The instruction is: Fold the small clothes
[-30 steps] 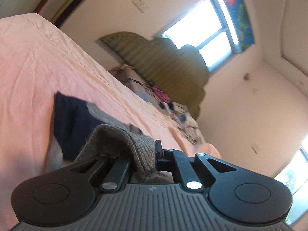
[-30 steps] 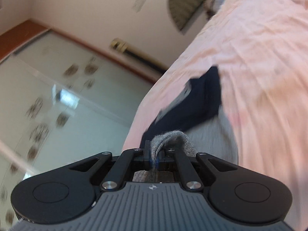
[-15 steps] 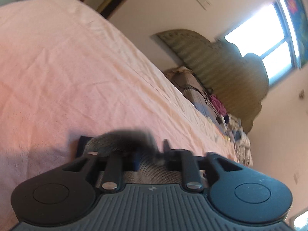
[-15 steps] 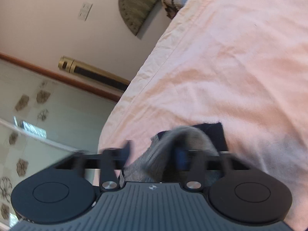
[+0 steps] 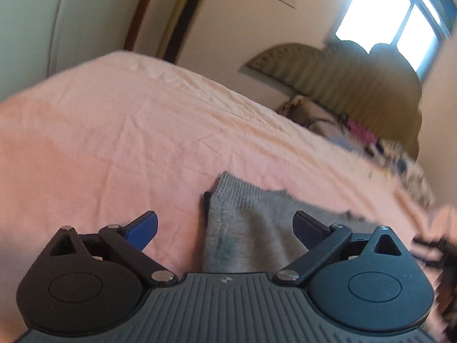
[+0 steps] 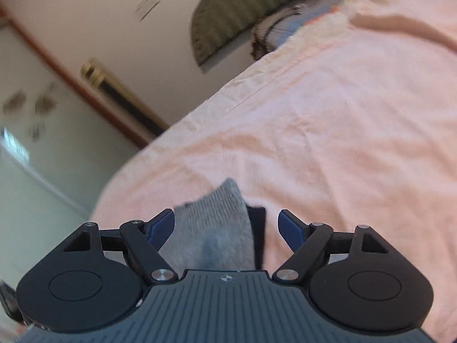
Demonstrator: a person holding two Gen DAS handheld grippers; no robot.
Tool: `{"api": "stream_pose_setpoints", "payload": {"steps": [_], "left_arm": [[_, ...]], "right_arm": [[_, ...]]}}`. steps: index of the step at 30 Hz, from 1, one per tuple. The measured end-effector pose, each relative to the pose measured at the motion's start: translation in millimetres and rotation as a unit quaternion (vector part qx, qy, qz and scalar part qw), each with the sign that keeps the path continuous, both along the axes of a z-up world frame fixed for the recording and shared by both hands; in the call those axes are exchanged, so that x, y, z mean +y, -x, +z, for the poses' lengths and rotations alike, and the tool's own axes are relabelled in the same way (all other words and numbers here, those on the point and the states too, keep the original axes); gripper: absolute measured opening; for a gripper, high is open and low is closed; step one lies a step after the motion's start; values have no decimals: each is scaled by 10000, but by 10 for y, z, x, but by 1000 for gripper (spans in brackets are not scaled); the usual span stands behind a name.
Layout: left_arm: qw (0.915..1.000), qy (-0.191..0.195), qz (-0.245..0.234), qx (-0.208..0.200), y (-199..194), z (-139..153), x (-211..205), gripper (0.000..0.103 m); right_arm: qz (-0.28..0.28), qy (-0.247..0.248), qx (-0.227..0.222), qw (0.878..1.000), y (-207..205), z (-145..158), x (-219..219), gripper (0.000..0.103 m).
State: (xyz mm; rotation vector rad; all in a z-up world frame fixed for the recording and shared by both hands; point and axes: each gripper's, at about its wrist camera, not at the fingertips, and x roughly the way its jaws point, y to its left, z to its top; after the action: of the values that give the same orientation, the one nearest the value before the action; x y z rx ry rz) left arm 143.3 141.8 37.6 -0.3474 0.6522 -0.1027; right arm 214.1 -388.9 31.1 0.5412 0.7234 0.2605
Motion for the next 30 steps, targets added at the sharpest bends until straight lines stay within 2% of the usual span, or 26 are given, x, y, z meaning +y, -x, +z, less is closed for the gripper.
{"api": "stream_pose_setpoints", "payload": {"steps": [1,3,7,10,11,12,13,14,16,18,21,23,24,27,29,30], "left_arm": [[9997,-209,-79,37,-77,3,-56,101],[9990,-449,-85,30,-273,6,-132,101],[9980,-277,-288,496,-773,-34,-263,101],[9971,-303,-438,535,-1006,-56,-389,100],[9963,-410,-500,573,-1068,-76,-435,93],[9950,-540,-573,615,-1119,-103,-479,79],[9925,-726,-653,735,-1164,-135,-527,32],[9889,-969,-723,861,-1200,-180,-584,15],[9874,-1139,-925,592,-1142,-144,-640,12],[9862,-1255,-1045,257,-1055,-48,-671,11],[9901,-1084,-888,-111,-1011,95,-583,10],[9919,-1025,-749,15,-1092,68,-532,10],[9912,-1130,-672,183,-1150,10,-542,10],[9885,-1311,-662,359,-1180,-157,-570,11],[9893,-1304,-551,352,-1155,-193,-558,18],[9900,-1282,-471,357,-1136,-175,-539,22]], "right_arm": [[67,280,-29,9996,-45,18,49,80],[147,477,20,9987,-199,32,132,78],[317,706,308,9965,-608,4,364,75],[441,852,383,9947,-835,-31,524,75],[568,926,461,9930,-913,-67,584,73],[653,1058,514,9909,-965,-103,633,68],[707,1249,469,9885,-986,-120,689,50],[815,1356,384,9867,-993,-126,727,15],[951,1108,373,9886,-1002,-138,704,11],[946,1004,145,9903,-948,-81,670,11],[650,621,-253,9956,-872,69,494,10],[357,280,-292,9985,-892,81,327,10],[251,255,-187,9992,-929,42,282,10],[104,513,140,9985,-984,-141,284,10],[52,310,424,9986,-1003,-280,283,12],[-23,220,385,9990,-981,-306,278,13]]}}
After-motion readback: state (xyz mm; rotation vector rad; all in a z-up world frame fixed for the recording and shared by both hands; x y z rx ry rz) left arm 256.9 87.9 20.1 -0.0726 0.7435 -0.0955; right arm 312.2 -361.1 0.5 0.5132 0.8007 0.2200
